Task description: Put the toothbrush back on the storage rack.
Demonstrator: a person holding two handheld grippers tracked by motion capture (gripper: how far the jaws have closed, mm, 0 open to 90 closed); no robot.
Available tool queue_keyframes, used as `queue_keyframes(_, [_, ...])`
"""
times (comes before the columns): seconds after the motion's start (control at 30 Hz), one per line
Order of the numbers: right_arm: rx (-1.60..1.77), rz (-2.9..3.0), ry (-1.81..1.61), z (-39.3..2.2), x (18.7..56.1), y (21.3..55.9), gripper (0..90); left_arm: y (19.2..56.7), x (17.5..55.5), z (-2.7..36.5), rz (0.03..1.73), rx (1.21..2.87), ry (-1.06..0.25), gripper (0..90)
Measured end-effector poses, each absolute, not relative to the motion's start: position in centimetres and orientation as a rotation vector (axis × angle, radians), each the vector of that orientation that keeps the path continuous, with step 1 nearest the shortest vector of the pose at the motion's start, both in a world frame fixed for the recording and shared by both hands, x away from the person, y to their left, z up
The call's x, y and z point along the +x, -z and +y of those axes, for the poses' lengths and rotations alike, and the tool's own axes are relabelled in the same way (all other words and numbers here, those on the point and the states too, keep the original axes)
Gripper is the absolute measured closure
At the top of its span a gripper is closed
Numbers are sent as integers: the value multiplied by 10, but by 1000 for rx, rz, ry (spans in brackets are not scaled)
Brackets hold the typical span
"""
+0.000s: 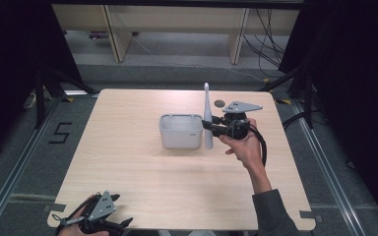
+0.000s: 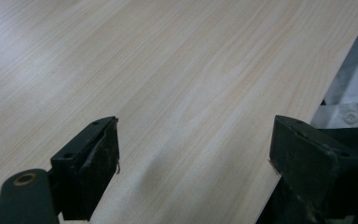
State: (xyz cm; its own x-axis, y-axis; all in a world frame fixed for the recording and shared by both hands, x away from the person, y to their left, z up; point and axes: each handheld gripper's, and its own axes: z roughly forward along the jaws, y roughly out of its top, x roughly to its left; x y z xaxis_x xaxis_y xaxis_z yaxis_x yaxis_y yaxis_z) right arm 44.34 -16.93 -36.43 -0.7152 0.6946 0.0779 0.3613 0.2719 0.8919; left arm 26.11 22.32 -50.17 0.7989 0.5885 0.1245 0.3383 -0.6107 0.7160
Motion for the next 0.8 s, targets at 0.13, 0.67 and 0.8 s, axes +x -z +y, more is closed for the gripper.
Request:
queue_keyframes(0.13, [987, 2203, -1429, -165, 451, 358, 667, 502, 261, 223, 681, 2267, -447, 157])
queue_keyframes(0.67, [996, 2115, -1469, -156, 473, 334, 667, 502, 261, 223, 684, 2255, -454, 157])
queue_keyframes(0.8, [1038, 2096, -1479, -150, 480, 334, 667, 501, 261, 224, 685, 2262, -455, 156])
